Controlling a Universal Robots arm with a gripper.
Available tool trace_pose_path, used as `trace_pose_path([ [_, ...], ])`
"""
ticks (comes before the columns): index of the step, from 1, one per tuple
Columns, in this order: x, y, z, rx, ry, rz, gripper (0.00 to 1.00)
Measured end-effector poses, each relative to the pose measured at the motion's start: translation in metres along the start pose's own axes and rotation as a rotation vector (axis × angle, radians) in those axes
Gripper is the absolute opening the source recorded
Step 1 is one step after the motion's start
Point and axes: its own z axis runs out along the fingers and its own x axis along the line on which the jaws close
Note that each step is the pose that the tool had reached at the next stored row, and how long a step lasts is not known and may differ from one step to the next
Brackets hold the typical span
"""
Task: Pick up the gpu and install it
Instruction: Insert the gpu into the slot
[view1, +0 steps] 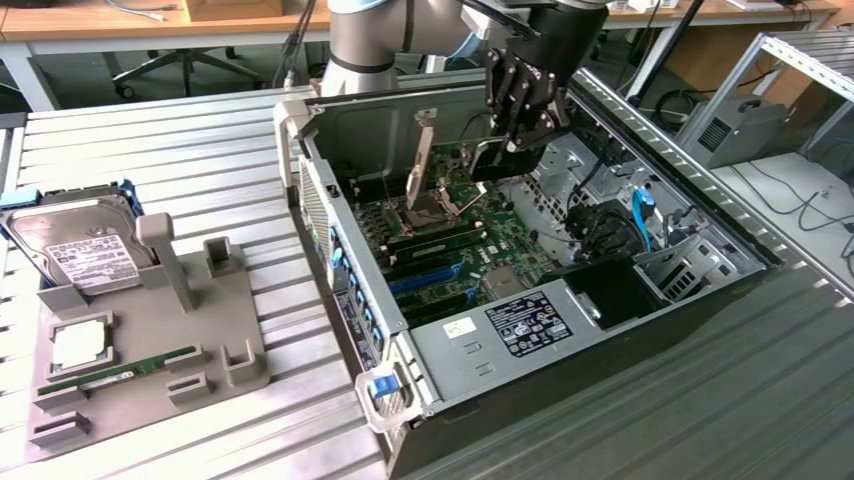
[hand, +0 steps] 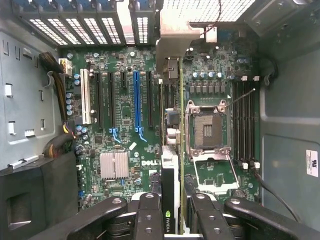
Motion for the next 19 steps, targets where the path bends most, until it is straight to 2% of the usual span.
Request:
trace_pose_path([
  [7, 0.001, 0.0046, 0.0002, 0.0002, -0.0007, 0.0, 0.27],
  [14, 0.002, 0.0184, 0.0006, 0.003, -0.0009, 0.0, 0.27],
  [19, 0.004, 0.0204, 0.0006, 0.0032, -0.0008, 0.0, 0.27],
])
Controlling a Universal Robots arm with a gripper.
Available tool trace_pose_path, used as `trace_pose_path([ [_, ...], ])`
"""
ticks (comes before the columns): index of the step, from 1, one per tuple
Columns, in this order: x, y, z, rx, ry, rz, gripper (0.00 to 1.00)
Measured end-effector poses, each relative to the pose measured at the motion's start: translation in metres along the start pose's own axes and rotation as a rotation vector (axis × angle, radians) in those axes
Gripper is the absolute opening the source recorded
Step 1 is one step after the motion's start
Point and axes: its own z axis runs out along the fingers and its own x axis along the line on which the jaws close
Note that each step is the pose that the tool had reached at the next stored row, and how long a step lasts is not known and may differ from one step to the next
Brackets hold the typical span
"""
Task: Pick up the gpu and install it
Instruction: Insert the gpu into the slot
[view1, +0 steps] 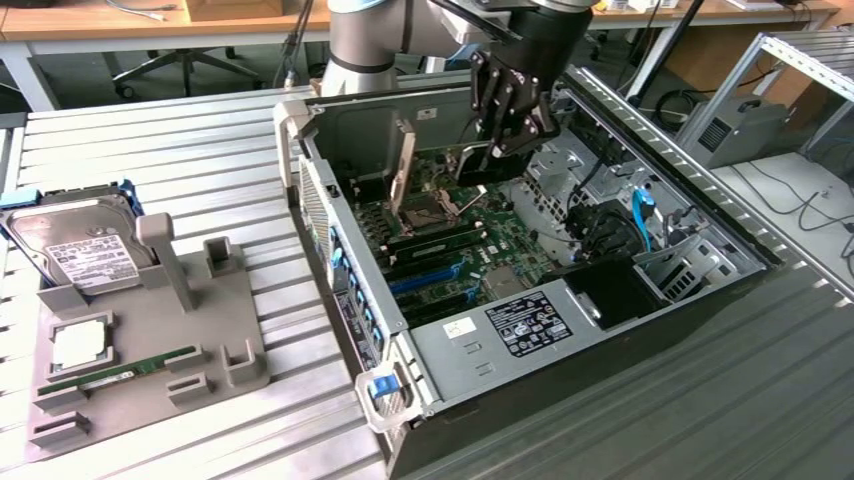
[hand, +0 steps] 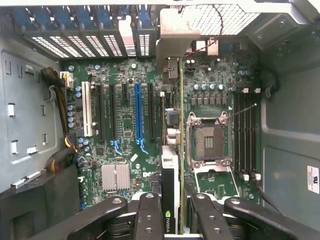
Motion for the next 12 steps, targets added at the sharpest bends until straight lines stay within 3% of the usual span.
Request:
trace_pose_path([
  [12, 0.02, -0.0007, -0.001, 0.0001, -0.0001, 0.0, 0.27],
])
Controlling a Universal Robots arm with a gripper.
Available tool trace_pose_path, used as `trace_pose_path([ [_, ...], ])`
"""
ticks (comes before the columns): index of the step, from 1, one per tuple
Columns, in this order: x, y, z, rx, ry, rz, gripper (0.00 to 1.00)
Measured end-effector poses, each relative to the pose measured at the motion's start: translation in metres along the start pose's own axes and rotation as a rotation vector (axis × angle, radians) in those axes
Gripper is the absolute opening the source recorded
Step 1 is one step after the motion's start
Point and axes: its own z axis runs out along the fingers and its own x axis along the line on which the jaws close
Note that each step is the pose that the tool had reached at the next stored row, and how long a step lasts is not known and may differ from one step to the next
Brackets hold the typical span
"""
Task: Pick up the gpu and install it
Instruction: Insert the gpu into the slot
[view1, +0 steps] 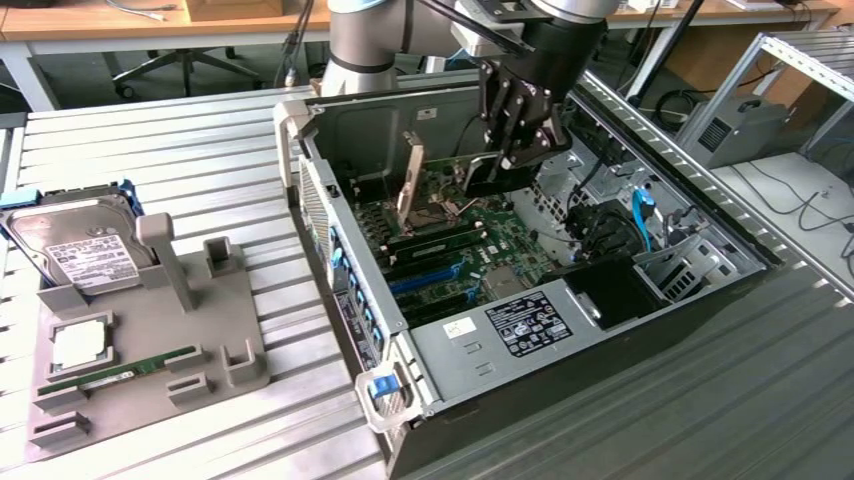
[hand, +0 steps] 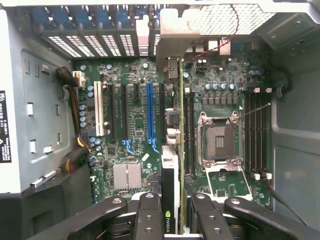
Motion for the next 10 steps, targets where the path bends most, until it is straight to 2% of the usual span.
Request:
trace_pose_path([
  [3, 0.0037, -0.0001, -0.0001, 0.0001, -0.0001, 0.0, 0.27],
  [10, 0.0037, -0.0001, -0.0002, 0.0, 0.0, 0.0, 0.27],
])
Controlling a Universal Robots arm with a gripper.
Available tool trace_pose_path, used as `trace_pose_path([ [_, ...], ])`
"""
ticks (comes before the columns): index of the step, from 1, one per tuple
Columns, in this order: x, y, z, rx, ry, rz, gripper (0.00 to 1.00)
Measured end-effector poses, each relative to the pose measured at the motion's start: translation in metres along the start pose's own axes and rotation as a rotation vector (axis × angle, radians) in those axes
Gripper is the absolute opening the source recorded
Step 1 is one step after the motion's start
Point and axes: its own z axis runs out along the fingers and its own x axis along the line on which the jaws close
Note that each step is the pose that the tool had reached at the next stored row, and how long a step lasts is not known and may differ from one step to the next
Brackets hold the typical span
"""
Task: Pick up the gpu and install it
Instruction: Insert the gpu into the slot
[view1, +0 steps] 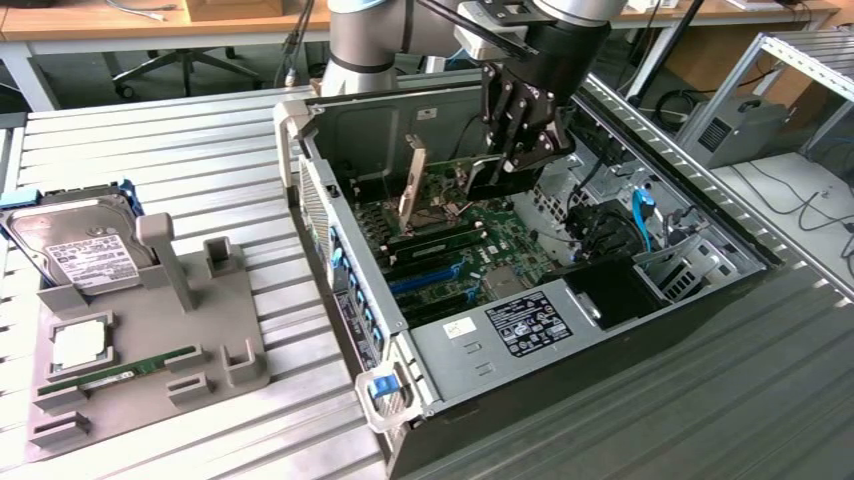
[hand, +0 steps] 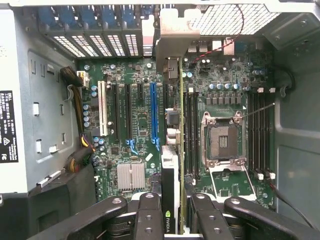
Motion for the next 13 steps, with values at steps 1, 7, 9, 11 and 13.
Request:
trace_pose_path([
  [1, 0.0, 0.0, 0.0, 0.0, 0.0, 0.0, 0.27],
  [7, 0.0, -0.0002, 0.0065, 0.0, -0.0001, 0.0, 0.27],
  [9, 0.0, -0.0003, 0.0094, 0.0, 0.0, 0.0, 0.27],
  [11, 0.001, -0.0004, 0.012, 0.0, -0.0001, 0.0, 0.27],
  [13, 0.001, -0.0004, 0.0145, 0.0, 0.0, 0.0, 0.27],
])
